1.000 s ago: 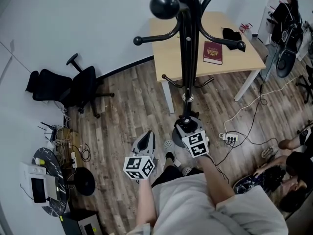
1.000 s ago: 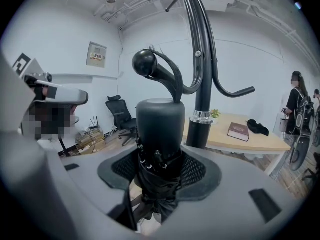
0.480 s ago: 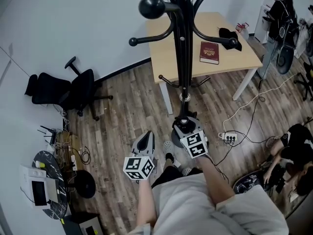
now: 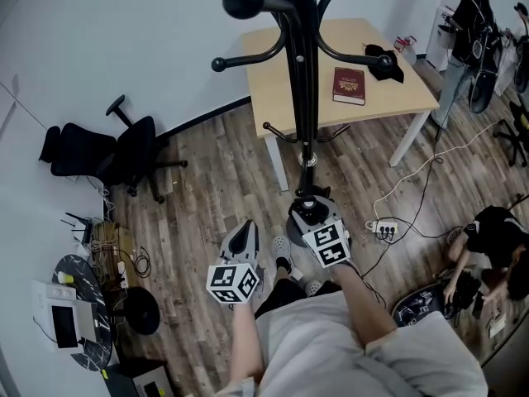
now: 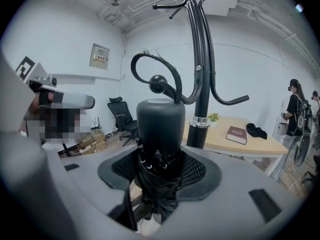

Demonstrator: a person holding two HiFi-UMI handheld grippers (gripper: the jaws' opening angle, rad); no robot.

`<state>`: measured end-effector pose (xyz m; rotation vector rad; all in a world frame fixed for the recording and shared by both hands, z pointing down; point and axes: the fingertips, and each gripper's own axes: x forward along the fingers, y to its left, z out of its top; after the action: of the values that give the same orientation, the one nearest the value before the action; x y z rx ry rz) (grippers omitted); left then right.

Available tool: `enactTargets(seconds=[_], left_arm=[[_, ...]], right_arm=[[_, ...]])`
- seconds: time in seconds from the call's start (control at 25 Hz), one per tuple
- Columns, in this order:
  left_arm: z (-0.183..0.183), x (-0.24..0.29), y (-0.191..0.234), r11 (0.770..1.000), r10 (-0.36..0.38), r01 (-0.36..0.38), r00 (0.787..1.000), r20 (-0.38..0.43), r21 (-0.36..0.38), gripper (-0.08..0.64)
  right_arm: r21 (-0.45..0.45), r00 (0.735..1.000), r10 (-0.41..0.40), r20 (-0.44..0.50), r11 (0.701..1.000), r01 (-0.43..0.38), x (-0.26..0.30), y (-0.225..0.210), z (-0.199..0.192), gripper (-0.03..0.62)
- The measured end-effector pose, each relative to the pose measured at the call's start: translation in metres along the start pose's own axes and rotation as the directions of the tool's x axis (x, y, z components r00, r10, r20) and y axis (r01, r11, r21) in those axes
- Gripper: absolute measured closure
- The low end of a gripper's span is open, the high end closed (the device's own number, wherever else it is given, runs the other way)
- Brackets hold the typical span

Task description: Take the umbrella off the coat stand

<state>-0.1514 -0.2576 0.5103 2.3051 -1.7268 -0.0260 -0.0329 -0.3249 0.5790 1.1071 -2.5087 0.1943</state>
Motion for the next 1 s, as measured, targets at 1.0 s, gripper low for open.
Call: enactTargets(seconds=[1.0], left_arm=[[-0.008,0.000,-0.006,0.996,-0.083,0.085,0.995,-0.056,0.038,0.538]], right_arm=[[0.089,0.992,-0.128,0.016,0.988,0.126,-0.044,0.014,-0.026,0.364]])
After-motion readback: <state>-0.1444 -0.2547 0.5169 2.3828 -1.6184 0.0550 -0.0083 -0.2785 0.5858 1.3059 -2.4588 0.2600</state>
